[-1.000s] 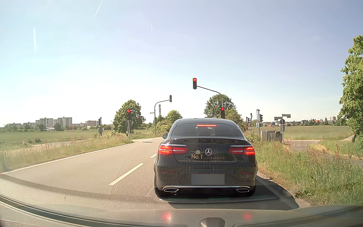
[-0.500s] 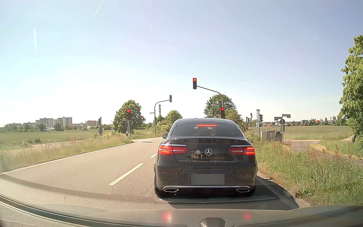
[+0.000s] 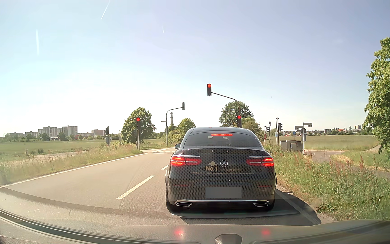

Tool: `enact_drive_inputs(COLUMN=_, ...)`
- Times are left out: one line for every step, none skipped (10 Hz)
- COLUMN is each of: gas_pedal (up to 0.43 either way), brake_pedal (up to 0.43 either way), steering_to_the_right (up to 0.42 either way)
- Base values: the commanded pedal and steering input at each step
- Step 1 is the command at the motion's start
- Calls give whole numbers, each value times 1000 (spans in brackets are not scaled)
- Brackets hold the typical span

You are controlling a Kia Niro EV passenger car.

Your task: Follow the waypoints while adhering to traffic rules and regulations

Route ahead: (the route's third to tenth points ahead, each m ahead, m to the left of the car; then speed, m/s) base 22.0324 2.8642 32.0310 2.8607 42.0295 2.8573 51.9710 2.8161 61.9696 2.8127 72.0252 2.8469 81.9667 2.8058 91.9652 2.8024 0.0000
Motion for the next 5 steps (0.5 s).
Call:
enact_drive_inputs(gas_pedal=0, brake_pedal=317, steering_to_the_right=10)
enact_drive_inputs(gas_pedal=0, brake_pedal=311, steering_to_the_right=9)
enact_drive_inputs(gas_pedal=0, brake_pedal=311, steering_to_the_right=10)
enact_drive_inputs(gas_pedal=0, brake_pedal=311, steering_to_the_right=10)
enact_drive_inputs(gas_pedal=0, brake_pedal=311, steering_to_the_right=9)
